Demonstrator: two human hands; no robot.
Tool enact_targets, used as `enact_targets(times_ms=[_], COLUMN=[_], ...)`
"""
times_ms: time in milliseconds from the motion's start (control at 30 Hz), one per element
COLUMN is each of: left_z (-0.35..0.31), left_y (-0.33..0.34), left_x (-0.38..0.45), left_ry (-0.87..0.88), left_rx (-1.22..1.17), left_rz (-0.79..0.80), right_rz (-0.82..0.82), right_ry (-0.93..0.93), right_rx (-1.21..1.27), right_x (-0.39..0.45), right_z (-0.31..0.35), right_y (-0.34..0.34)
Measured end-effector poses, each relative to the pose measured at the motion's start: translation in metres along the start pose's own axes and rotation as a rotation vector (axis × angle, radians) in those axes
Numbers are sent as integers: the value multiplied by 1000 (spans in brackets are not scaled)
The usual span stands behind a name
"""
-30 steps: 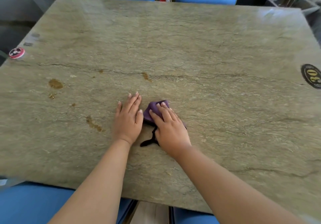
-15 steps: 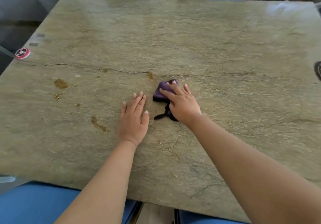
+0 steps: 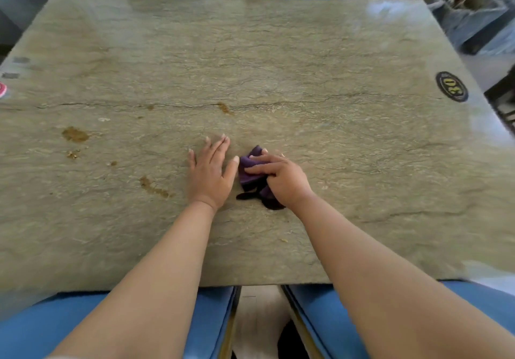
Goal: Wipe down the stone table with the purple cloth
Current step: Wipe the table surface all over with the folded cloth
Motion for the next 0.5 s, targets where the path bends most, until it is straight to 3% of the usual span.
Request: enact_targets(times_ms=[100,233,400,467,500], left_z=[3,8,9,9,10], left_y=[-4,-14,-13,-5,-3], left_x=[-6,-19,-31,-32,-33], left_ry=[42,100,175,229,246], left_rx=[-134,-209,30,143,182], left_rz=[144,282,501,576,601], right_rz=[-30,24,258,196,53], right_ry=[148,325,524,591,599], right_rx=[212,253,154,151,216], right_x=[-31,-75,-127,-137,-136], right_z=[8,18,26,31,33], right_y=[11,26,45,32,21])
Point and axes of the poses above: each hand's wrist, its own x-axis towards the middle knuckle, its own y-axis out of the palm, z = x × y, the point moved 5 cm from there along x, towards the middle knuckle, and after that the axes turned 11 degrees about x, right-handed, at the moved point
